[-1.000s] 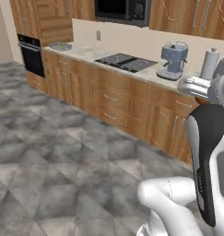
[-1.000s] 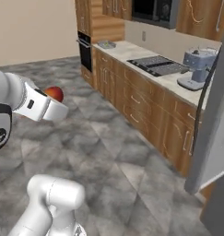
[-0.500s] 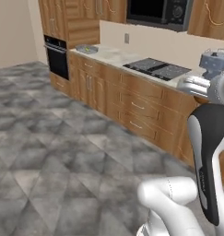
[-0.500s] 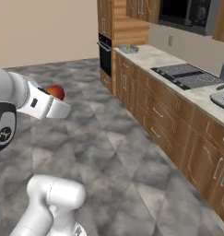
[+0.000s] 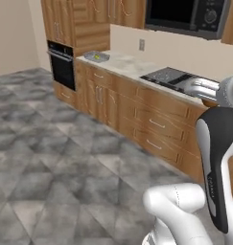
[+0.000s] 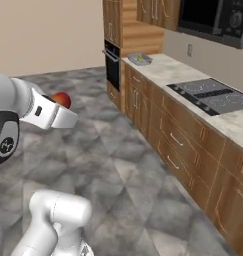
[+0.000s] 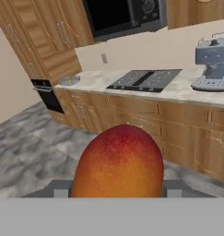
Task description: Pick the mango and pear from the fridge and place them inside the tupperware on the counter.
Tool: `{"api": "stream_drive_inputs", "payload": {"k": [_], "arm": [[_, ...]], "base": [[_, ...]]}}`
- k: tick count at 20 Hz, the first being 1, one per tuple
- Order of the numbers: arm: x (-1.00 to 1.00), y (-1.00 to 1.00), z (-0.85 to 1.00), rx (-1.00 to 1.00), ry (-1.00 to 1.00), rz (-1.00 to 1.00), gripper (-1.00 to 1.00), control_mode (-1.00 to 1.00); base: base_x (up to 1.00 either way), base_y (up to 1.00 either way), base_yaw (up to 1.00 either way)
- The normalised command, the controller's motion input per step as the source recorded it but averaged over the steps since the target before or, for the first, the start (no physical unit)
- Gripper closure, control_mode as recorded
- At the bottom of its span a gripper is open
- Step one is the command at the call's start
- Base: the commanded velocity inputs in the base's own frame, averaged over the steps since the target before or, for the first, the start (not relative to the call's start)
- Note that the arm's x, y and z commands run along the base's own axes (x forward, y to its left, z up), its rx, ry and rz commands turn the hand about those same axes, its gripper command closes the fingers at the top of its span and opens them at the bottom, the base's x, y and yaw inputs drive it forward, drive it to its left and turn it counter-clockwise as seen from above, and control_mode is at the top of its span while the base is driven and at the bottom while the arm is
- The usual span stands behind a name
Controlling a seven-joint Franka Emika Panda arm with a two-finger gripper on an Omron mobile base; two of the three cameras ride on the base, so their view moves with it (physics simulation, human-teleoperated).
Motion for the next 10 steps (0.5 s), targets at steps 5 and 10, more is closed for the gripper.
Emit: {"api": "stream_drive_inputs", "payload": {"k": [5, 10], "arm": [[0.00, 0.00, 0.00, 0.00, 0.00, 0.00, 1.00, 1.00], [0.00, 0.00, 0.00, 0.00, 0.00, 0.00, 1.00, 1.00]], "base": [[1.00, 0.24, -0.09], [1.00, 0.29, -0.12]]}}
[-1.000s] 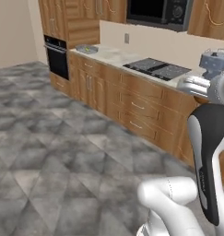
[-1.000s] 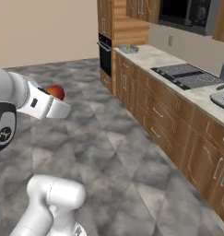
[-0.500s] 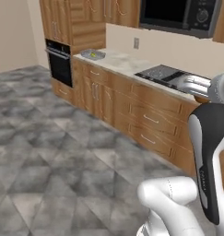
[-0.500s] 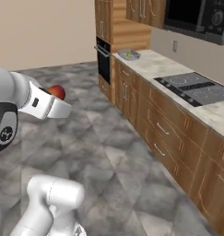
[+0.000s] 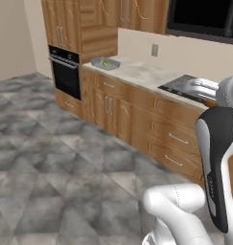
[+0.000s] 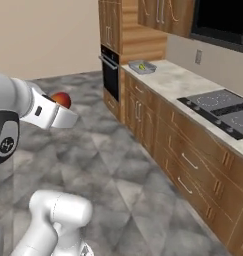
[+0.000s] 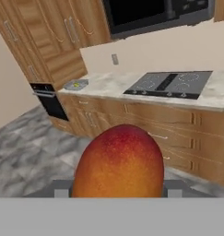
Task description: Pick the mango and pear from the fridge and place them inside the tupperware on the counter.
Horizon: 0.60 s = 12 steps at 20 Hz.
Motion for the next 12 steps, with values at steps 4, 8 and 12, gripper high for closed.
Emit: {"api": "stream_drive_inputs", "payload": {"k": [4, 8, 12], "arm": [[0.00, 0.00, 0.00, 0.00, 0.00, 0.00, 1.00, 1.00], [0.00, 0.00, 0.00, 0.00, 0.00, 0.00, 1.00, 1.00], [0.00, 0.00, 0.00, 0.00, 0.00, 0.00, 1.00, 1.00]], "base": [[1.00, 0.30, -0.12], [1.00, 0.29, -0.11], [1.00, 0.25, -0.13]]}}
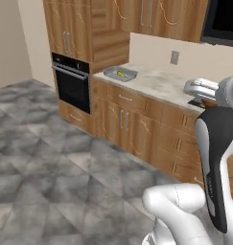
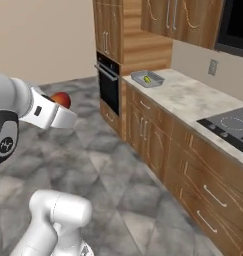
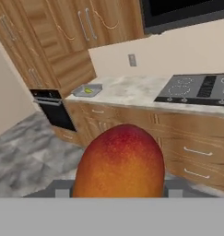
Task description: Pick the mango and pear from the fridge and place them inside the tupperware on the counter.
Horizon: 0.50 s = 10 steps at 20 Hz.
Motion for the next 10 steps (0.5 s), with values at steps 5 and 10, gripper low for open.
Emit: {"api": "stream_drive_inputs", "payload": {"k": [5, 10], "arm": [[0.00, 0.00, 0.00, 0.00, 0.00, 0.00, 1.00, 1.00], [0.00, 0.00, 0.00, 0.00, 0.00, 0.00, 1.00, 1.00]], "base": [[1.00, 0.15, -0.25], [1.00, 0.09, -0.33]]}}
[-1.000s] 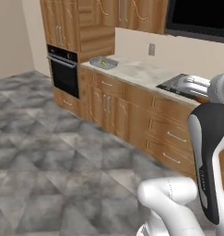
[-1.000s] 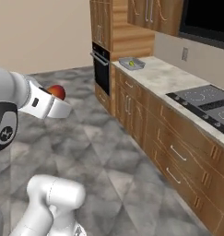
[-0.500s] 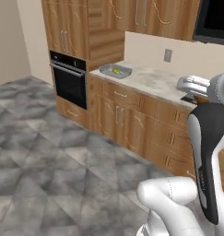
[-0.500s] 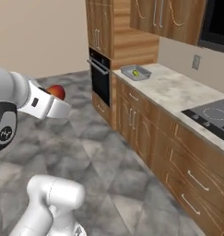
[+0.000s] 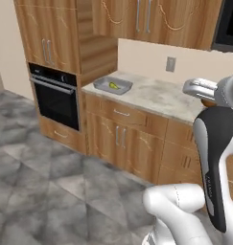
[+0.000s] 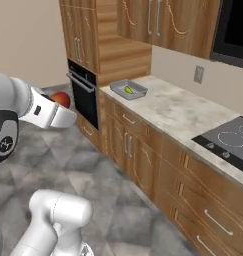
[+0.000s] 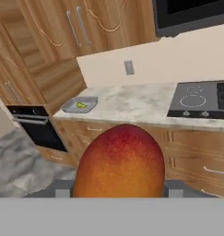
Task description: Pick the mango and pear from the fridge and place them inside the tupperware on the counter.
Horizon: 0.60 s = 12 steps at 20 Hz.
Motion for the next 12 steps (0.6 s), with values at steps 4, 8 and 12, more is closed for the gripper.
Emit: {"api": "stream_drive_inputs", "payload": {"k": [4, 8, 12], "arm": [[0.00, 0.00, 0.00, 0.00, 0.00, 0.00, 1.00, 1.00], [0.00, 0.00, 0.00, 0.00, 0.00, 0.00, 1.00, 1.00], [0.00, 0.00, 0.00, 0.00, 0.00, 0.00, 1.00, 1.00]], "base": [[1.00, 0.15, -0.28], [1.00, 0.26, -0.21], [1.00, 0.33, -0.21]]}}
